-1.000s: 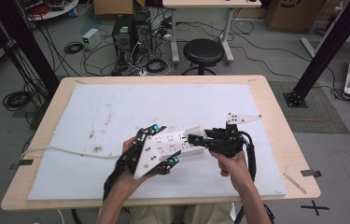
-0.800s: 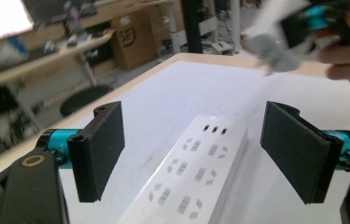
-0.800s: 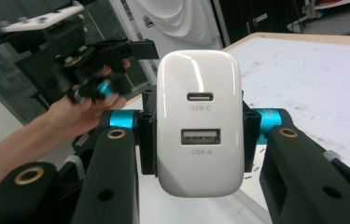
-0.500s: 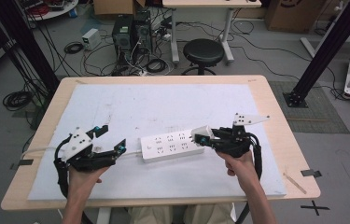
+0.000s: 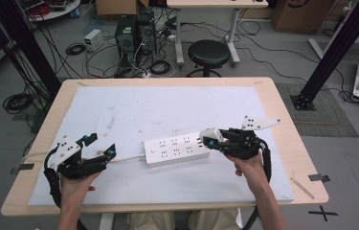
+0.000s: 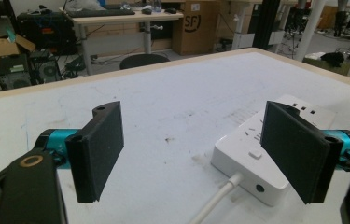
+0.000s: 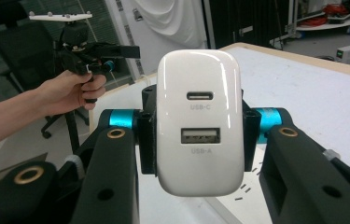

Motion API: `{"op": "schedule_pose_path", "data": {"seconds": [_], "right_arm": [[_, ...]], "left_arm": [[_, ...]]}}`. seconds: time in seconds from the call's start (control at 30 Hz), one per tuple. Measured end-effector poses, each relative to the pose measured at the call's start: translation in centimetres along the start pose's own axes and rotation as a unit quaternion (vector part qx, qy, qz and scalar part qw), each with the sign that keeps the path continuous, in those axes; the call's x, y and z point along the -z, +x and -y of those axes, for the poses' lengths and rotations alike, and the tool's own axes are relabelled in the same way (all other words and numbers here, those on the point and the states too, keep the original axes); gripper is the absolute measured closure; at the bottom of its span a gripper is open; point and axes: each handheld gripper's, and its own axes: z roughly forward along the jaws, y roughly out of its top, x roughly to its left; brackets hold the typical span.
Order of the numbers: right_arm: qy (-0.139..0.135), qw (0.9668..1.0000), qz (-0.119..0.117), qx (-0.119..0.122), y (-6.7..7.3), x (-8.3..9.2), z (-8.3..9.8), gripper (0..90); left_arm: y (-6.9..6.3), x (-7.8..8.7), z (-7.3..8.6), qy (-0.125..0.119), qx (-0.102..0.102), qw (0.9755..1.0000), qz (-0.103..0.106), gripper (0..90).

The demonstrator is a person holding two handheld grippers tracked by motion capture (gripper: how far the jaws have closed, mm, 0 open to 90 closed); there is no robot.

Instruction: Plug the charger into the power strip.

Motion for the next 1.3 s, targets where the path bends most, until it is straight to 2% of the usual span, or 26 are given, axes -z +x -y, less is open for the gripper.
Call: {"op": "schedule_pose_path", "data": {"seconds": [0.1, 0.17, 0.2, 0.47, 0.67, 0.73, 0.77, 0.83, 0.87, 0.9, 0.93, 1.13, 1.17, 1.2, 1.3], "right_arm": [[0.013, 0.9999, -0.002, 0.002, -0.4, -0.3, -0.1, 62.9], [0.020, 0.9997, 0.007, 0.010, -0.7, -0.5, -0.2, 63.0], [0.023, 0.9997, 0.010, 0.005, -0.8, -0.5, -0.3, 62.9], [0.036, 0.9990, 0.021, 0.012, -2.3, -0.9, -1.1, 62.9], [0.076, 0.9970, 0.009, 0.015, -4.1, -1.8, -2.3, 62.9], [0.083, 0.9963, 0.008, 0.017, -4.3, -2.0, -2.4, 63.0], [0.093, 0.9952, 0.006, 0.029, -4.5, -2.2, -2.7, 63.0], [0.093, 0.9952, 0.006, 0.029, -4.5, -2.2, -2.7, 63.0], [0.102, 0.9943, -0.001, 0.032, -4.6, -2.5, -3.0, 63.0], [0.120, 0.9918, -0.007, 0.045, -4.8, -3.1, -3.6, 63.1], [0.126, 0.9909, -0.006, 0.046, -4.9, -3.3, -3.7, 63.1], [0.145, 0.9878, -0.006, 0.057, -5.7, -4.0, -4.0, 63.1], [0.170, 0.9833, -0.005, 0.065, -6.0, -4.5, -4.2, 63.1], [0.183, 0.9802, -0.012, 0.075, -6.2, -5.0, -4.6, 63.0], [0.195, 0.9770, -0.020, 0.083, -6.3, -5.5, -4.8, 63.1]], "left_arm": [[0.1, 0.4, 0.2, -0.002, 0.004, 1.0000, -0.003, 21.4], [0.2, 0.6, 0.2, -0.005, 0.000, 1.0000, -0.003, 21.4], [0.2, 0.6, 0.1, -0.006, -0.001, 1.0000, -0.004, 21.4], [-0.1, 0.8, 0.2, -0.005, 0.000, 1.0000, -0.006, 21.4], [-0.4, 0.7, 0.4, -0.002, -0.003, 1.0000, -0.004, 21.4], [-0.5, 0.6, 0.4, -0.001, -0.003, 1.0000, -0.004, 21.4], [-0.5, 0.6, 0.4, -0.001, -0.003, 1.0000, -0.004, 21.4], [-0.6, 0.7, 0.5, -0.002, -0.003, 1.0000, -0.006, 21.4], [-0.6, 0.8, 0.5, -0.001, -0.001, 1.0000, -0.008, 21.4], [-0.6, 0.8, 0.5, -0.003, 0.000, 1.0000, -0.009, 21.4], [-0.6, 0.8, 0.5, -0.003, -0.001, 0.9999, -0.010, 21.4], [-0.6, 1.0, 0.5, 0.000, -0.001, 0.9999, -0.010, 21.4], [-0.6, 1.0, 0.5, 0.000, -0.001, 0.9999, -0.010, 21.4], [-0.6, 1.0, 0.6, 0.000, -0.001, 0.9999, -0.011, 21.4], [-0.6, 1.1, 0.6, 0.000, -0.001, 0.9999, -0.012, 21.4]]}}
